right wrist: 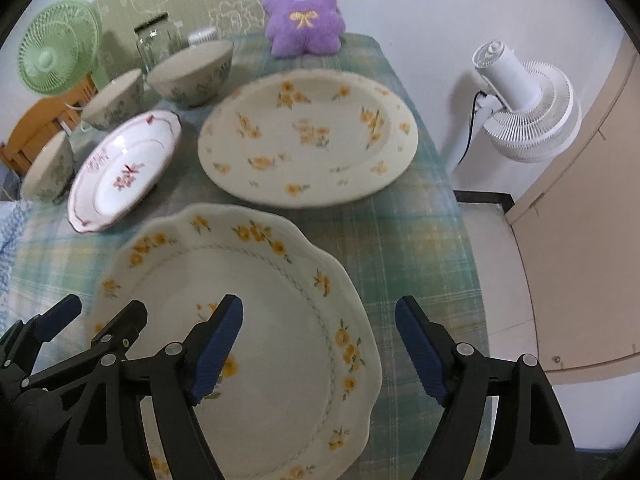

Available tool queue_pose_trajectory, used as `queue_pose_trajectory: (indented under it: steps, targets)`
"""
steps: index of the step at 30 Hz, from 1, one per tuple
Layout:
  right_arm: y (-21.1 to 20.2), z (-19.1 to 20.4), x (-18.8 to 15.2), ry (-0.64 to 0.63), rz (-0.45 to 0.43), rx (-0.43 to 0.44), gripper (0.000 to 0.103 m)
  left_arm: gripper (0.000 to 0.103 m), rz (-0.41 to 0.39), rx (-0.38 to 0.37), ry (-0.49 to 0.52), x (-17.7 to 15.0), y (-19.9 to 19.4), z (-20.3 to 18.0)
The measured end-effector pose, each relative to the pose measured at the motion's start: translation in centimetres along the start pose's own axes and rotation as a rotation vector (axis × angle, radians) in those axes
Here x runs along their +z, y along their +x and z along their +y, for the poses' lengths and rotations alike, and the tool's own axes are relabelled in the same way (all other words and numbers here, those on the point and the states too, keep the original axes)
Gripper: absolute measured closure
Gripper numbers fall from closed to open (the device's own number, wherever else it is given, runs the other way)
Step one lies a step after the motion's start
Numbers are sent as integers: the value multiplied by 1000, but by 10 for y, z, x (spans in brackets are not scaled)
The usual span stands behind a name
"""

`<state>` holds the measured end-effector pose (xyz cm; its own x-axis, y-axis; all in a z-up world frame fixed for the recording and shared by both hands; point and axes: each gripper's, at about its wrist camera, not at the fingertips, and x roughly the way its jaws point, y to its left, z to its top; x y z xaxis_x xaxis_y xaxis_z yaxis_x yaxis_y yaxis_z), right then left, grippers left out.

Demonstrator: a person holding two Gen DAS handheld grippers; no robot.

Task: Organize plates and bowls
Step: 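Lift the held plate with both grippers toward the other yellow-flower plate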

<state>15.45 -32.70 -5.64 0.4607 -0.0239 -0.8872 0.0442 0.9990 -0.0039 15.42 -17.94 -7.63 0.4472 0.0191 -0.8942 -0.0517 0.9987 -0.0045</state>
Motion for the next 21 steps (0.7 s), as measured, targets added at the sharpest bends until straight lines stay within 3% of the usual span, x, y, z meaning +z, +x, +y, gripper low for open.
queue_pose_trajectory:
  steps: [4,11,15,21]
  targets:
    - [-22,1,3,8,-45,12,21,18,-45,-9,12,9,-22,5]
    - [-62,12,13,29,-130,-44,21,16,-128,6,101,25,-53,9]
    - [-80,13,24,58,-171,-63,21,16,-149,-30,95,40,-64,13]
    - [-91,6,50,122,-201,-100,22,16,-194,-64,171,63,-76,0]
